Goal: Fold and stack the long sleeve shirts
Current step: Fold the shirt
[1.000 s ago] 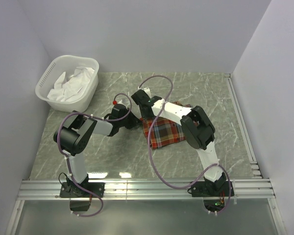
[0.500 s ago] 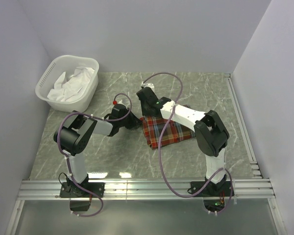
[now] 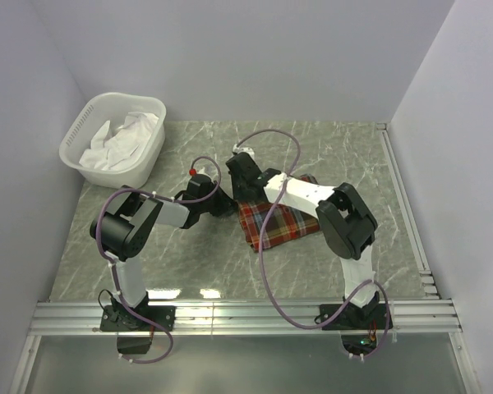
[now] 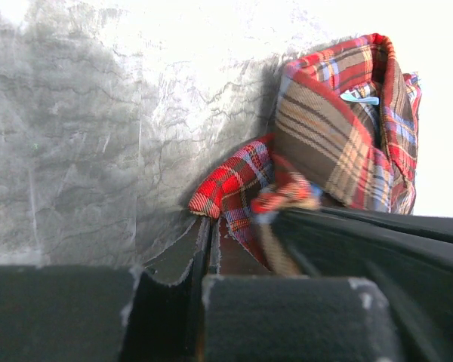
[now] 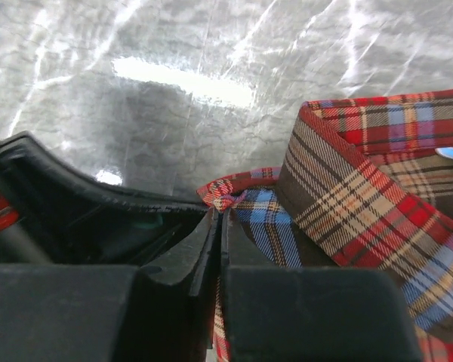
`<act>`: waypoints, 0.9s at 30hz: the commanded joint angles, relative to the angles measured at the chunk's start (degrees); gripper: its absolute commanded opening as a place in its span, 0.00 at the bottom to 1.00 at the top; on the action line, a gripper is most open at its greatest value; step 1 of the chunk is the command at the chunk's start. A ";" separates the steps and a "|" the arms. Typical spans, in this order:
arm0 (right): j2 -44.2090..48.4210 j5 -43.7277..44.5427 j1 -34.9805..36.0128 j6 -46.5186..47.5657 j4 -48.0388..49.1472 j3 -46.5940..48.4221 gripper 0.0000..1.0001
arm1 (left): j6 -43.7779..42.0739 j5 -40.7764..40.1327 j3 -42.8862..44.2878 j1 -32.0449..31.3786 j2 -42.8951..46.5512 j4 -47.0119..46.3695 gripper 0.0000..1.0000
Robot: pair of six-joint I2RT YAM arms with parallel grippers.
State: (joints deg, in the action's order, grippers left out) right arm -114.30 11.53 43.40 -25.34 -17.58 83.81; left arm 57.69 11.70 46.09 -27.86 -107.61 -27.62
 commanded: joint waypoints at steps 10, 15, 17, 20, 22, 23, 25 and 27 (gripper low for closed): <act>4.86 1.47 0.55 1.08 -1.13 5.48 0.52 | -0.30 -4.14 -2.66 -0.27 6.27 3.09 0.31; 11.81 5.96 -2.26 0.91 -4.39 2.78 0.58 | 1.02 -6.95 -3.81 -0.36 12.76 8.88 0.54; 15.85 5.35 -5.33 0.12 -4.65 -1.62 0.60 | 1.90 -8.97 -4.33 -0.36 15.31 12.93 0.76; 22.00 1.41 -11.46 -1.98 -2.74 -9.96 0.61 | 2.43 -10.99 -3.81 -0.53 20.50 17.67 0.90; 27.69 -5.61 -15.25 -3.66 -0.01 -18.01 0.62 | 1.90 -11.53 -1.89 -1.75 23.67 21.19 0.91; 29.47 -8.08 -17.10 -4.36 2.79 -20.59 0.62 | 1.55 -11.53 -0.66 -2.37 24.29 22.33 0.91; 34.38 -15.96 -22.81 -5.94 5.62 -26.99 0.63 | 0.41 -13.27 4.61 -4.73 24.30 26.29 0.89; 37.81 -20.39 -27.63 -7.34 9.40 -30.62 0.63 | -0.30 -12.24 10.04 -6.15 21.68 26.83 0.86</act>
State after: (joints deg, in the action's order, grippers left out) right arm -81.10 2.11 19.77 -29.32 -14.50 57.47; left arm 59.20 0.56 48.10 -31.40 -84.93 -4.23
